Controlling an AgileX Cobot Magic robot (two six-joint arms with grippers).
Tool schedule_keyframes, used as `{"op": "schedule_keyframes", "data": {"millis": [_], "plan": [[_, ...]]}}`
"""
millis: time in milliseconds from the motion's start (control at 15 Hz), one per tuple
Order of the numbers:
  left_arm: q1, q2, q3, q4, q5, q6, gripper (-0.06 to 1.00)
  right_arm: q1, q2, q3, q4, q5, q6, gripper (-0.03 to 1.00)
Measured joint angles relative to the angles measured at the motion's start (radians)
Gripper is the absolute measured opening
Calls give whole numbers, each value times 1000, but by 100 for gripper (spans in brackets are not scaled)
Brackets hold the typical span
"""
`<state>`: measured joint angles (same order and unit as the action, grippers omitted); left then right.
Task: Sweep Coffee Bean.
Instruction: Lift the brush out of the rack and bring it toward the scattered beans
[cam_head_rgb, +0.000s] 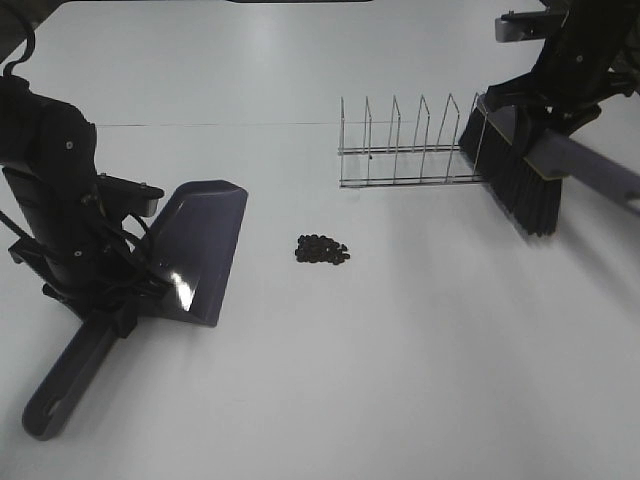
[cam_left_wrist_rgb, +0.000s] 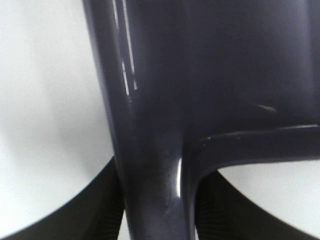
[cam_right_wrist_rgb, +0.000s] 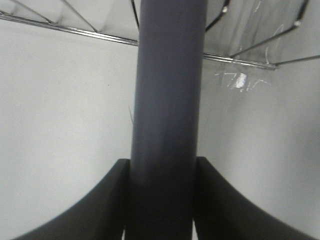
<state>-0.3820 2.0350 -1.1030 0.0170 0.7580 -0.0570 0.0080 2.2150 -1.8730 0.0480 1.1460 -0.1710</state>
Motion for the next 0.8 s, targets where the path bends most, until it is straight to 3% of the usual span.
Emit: {"op": "schedule_keyframes", "data": {"millis": [267, 400, 800], "plan": [[0, 14, -37, 60, 81, -3, 36, 1, -153, 56, -29, 17, 45, 31], [-11, 27, -79, 76, 120, -6, 36, 3, -331, 314, -29, -122, 59, 31], [-99, 30, -87, 106, 116, -12, 36, 11, -460, 703, -34, -362, 85, 31]]}}
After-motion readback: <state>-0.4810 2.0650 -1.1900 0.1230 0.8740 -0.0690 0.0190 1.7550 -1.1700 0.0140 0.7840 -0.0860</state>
